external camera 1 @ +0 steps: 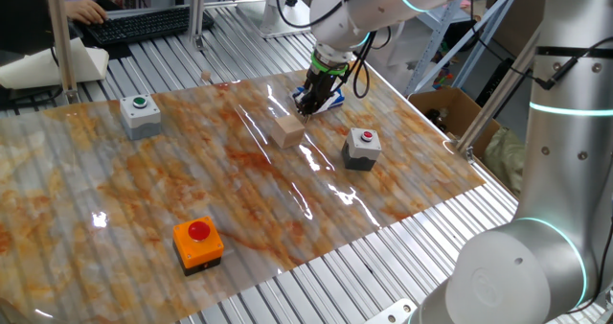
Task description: Use the gripper to push the small block from left to right
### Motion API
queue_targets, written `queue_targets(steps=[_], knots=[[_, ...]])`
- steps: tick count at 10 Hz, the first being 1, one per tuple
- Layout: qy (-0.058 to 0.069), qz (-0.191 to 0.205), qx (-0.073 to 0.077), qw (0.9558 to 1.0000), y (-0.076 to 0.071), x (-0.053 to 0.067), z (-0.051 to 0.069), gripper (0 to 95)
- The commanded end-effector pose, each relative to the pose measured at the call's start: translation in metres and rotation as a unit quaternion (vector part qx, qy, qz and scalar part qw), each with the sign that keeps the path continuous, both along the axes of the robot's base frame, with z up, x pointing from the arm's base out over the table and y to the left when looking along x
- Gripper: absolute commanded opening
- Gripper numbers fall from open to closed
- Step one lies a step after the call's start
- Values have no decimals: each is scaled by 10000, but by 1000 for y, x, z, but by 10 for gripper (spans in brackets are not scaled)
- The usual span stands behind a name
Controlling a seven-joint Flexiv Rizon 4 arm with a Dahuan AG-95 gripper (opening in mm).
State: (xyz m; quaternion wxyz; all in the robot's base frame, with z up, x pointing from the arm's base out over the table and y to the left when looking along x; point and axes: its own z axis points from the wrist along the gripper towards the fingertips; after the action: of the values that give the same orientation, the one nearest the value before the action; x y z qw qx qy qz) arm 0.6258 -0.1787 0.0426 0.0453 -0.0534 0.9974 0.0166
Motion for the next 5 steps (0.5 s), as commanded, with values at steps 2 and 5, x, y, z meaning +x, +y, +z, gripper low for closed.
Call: queue_targets(steps=[2, 5], knots=[[22, 78, 31, 10000, 1, 1, 0, 0], [14, 123, 30, 9999, 0, -1, -4, 0]])
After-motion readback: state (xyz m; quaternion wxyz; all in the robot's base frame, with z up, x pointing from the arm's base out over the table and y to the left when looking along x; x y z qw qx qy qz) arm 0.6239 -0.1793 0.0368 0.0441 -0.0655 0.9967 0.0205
